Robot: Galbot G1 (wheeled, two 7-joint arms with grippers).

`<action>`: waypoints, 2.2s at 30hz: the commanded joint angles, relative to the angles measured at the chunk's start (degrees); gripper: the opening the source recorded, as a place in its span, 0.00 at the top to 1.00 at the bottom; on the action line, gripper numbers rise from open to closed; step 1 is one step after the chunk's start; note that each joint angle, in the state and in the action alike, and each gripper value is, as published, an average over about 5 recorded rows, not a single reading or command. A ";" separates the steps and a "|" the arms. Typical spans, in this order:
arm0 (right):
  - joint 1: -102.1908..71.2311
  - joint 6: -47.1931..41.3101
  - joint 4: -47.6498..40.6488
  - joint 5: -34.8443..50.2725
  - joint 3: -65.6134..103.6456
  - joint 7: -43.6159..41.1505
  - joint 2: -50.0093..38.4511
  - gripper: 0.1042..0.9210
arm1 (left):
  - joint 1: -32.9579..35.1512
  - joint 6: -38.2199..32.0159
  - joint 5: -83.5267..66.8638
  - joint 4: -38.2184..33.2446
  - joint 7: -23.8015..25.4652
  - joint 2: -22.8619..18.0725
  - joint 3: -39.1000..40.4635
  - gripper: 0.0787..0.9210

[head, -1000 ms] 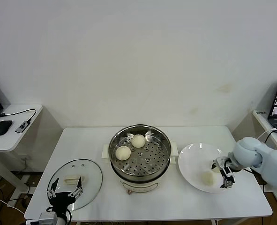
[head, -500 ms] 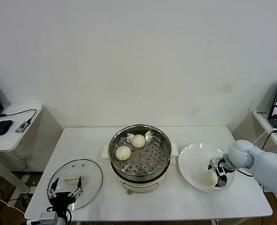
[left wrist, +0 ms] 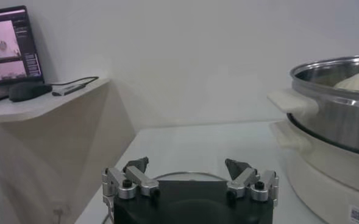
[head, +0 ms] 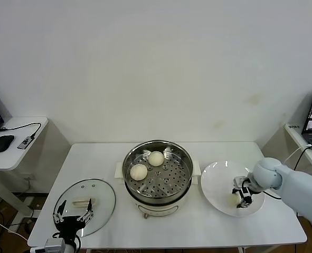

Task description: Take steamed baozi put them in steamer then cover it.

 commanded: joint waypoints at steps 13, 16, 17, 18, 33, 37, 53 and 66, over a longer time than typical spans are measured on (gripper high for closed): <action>33.44 0.98 2.90 11.43 -10.95 -4.19 -1.27 0.45 | 0.08 -0.05 0.18 -0.22 -0.05 0.31 0.48 0.12; 41.81 0.97 3.41 14.20 -15.11 -3.74 2.07 0.45 | 0.08 -0.06 0.19 -0.22 -0.11 0.30 0.44 0.12; 44.04 0.89 3.68 15.12 -16.30 -3.48 3.48 0.45 | 0.08 -0.06 0.20 -0.26 -0.13 0.26 0.45 0.12; 45.50 0.82 3.96 15.77 -17.24 -3.21 4.80 0.45 | 0.08 -0.06 0.24 -0.30 -0.14 0.21 0.45 0.12; 45.99 8.66 7.68 24.71 -27.65 4.15 26.15 0.44 | 0.35 -1.05 2.27 -0.62 -0.49 -0.38 -0.15 0.12; 45.12 12.09 7.38 21.63 -30.13 4.59 30.41 0.44 | 0.09 -0.96 2.36 -1.02 -0.48 -0.77 -0.19 0.12; 42.15 29.52 7.32 5.40 -34.72 2.72 34.24 0.44 | -0.03 -0.93 1.97 -1.02 -0.51 -1.07 -1.45 0.12; 40.60 33.13 7.30 2.63 -35.17 1.63 33.24 0.44 | 0.03 -0.98 2.07 -0.82 -0.66 -1.55 -1.03 0.12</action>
